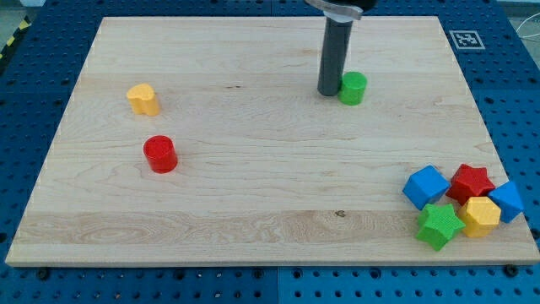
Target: Move the green circle to the red star
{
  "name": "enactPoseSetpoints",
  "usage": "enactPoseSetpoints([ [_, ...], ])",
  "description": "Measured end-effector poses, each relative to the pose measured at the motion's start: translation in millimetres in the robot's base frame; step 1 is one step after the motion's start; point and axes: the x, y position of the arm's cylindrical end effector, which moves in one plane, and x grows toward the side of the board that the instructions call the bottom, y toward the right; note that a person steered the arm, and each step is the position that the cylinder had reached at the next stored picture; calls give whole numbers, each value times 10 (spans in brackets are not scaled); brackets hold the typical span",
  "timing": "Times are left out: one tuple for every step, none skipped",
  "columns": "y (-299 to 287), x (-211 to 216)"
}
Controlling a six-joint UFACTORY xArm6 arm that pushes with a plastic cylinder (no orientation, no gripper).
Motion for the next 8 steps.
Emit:
enactPoseSetpoints([
  [220,5],
  [335,-43],
  [459,-43],
  [552,-91],
  [646,-103],
  [732,-111],
  [830,-144],
  [926,-168],
])
